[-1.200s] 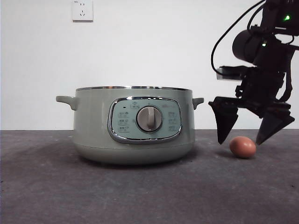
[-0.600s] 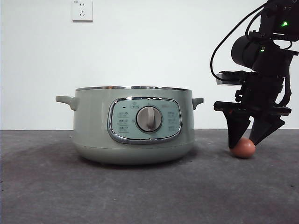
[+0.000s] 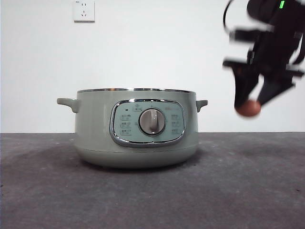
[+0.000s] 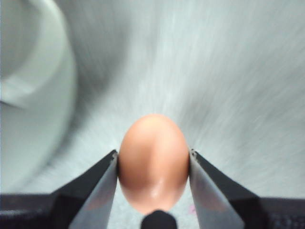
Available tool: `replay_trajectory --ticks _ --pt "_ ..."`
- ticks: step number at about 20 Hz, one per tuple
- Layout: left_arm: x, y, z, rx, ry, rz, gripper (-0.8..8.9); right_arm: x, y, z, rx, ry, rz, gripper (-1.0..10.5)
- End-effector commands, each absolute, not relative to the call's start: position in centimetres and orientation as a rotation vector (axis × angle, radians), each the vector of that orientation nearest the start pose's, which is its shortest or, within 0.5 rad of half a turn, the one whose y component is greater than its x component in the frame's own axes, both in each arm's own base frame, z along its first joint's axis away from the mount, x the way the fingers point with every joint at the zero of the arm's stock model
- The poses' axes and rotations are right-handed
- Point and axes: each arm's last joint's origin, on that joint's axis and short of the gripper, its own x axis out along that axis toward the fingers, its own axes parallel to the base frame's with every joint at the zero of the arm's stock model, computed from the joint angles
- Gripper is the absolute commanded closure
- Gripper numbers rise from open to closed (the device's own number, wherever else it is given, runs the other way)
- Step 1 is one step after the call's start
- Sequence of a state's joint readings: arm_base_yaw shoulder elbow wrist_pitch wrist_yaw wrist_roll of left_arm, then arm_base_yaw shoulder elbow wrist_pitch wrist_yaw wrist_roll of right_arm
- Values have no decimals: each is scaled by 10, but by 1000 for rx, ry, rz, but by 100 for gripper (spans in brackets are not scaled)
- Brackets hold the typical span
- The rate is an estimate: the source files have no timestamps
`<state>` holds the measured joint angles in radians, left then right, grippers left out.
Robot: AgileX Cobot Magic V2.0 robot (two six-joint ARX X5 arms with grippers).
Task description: Pick up the egg,open the lid,put the egg in the pot,close the lid
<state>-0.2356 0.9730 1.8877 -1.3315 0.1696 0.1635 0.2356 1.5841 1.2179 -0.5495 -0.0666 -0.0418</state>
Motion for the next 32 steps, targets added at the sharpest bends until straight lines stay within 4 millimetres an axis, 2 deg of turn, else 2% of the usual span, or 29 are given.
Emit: replay_trajectory --ticks 1,4,7,9,12,16,19,22,26,32 --pt "53 -18 517 164 351 -433 820 316 81 288 -96 833 316 958" --pt "53 -18 517 162 351 -441 820 312 97 327 -96 742 385 958" --pt "53 -18 517 162 350 -444 820 306 134 360 -121 626 494 958" --pt "53 -18 517 162 350 -445 820 307 161 370 -136 581 566 958" --pt "53 -18 517 161 350 -445 820 316 202 370 -162 575 648 958" --pt "53 -18 517 155 352 -444 820 340 251 344 -205 641 709 958" --pt "53 -18 517 155 352 -443 820 360 272 313 -253 735 701 958" --pt "53 -18 517 156 352 -443 820 374 283 279 -292 818 698 958" --pt "53 -18 517 156 352 -444 820 382 288 243 -352 915 690 958" --pt "53 -18 517 156 352 -443 820 380 286 224 -418 1019 680 958"
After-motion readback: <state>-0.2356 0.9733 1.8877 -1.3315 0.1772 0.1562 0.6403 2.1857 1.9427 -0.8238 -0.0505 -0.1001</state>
